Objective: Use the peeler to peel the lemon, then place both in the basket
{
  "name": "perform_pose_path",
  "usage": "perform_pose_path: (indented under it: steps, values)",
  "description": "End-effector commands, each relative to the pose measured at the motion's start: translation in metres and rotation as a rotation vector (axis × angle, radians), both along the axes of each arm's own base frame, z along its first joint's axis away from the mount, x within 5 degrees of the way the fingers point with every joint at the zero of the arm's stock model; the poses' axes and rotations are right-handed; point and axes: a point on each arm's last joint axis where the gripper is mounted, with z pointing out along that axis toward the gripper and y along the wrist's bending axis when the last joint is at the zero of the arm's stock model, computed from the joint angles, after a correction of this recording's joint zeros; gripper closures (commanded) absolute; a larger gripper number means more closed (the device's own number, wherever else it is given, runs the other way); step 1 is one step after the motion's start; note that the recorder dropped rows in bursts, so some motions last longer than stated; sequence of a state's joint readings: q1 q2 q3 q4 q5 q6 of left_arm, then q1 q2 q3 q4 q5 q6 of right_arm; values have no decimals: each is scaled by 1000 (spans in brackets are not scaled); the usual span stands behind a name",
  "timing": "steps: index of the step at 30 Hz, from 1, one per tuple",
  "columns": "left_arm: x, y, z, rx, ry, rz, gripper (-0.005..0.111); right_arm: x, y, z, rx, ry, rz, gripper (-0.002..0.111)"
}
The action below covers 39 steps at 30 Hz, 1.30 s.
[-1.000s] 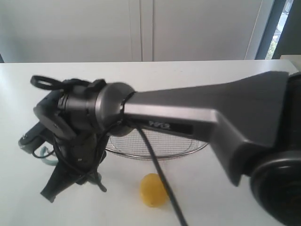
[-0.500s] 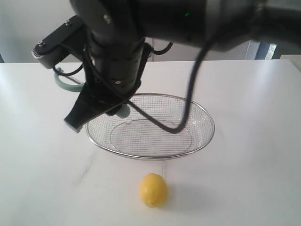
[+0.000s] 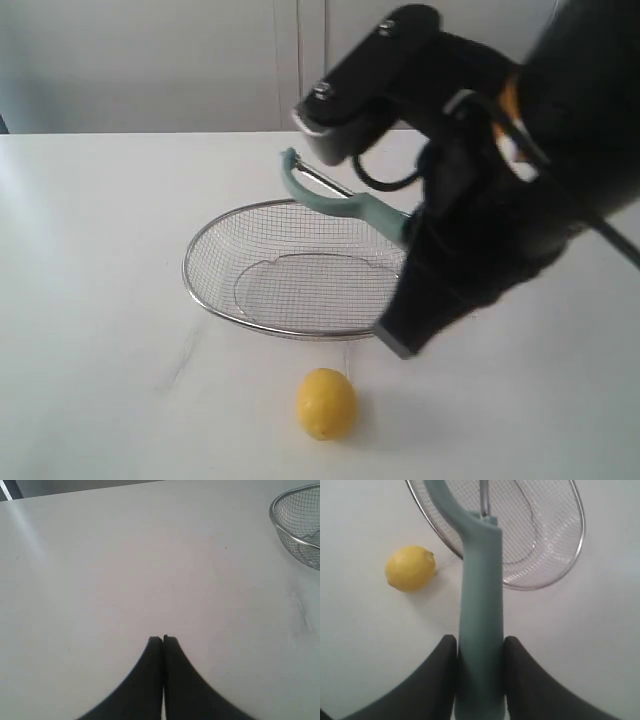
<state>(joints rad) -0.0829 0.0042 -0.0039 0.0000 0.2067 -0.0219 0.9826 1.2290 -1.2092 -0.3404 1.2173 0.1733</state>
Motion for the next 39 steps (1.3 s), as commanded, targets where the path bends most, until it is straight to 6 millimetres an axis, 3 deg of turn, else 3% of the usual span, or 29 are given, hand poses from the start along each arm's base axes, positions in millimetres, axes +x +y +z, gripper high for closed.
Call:
perform_pose_path:
  steps: [1, 6, 11, 15, 19, 23, 26, 30, 39]
  values:
    - [0, 0, -1, 5, 3, 1, 107, -19, -45, -2, 25, -85, -106, 108]
    - [0, 0, -1, 5, 3, 1, 107, -31, -91, -10, 50, -149, -243, 108]
    - [0, 0, -1, 5, 3, 1, 107, -28, -113, -26, 5, -154, -311, 108]
    - [0, 0, -1, 5, 3, 1, 107, -11, -115, -41, -43, -160, -308, 108]
    - [0, 0, -1, 5, 3, 1, 107, 22, -121, -60, -104, -116, -340, 108]
    - [0, 0, -1, 5, 3, 1, 107, 56, -113, -86, -32, -34, -330, 108]
    - [0, 0, -1, 5, 3, 1, 107, 70, -105, -104, -38, 36, -290, 108]
    - [0, 0, -1, 5, 3, 1, 107, 74, -101, -114, -40, 101, -279, 108]
    - [0, 0, -1, 5, 3, 1, 107, 71, -102, -106, -28, 70, -266, 108]
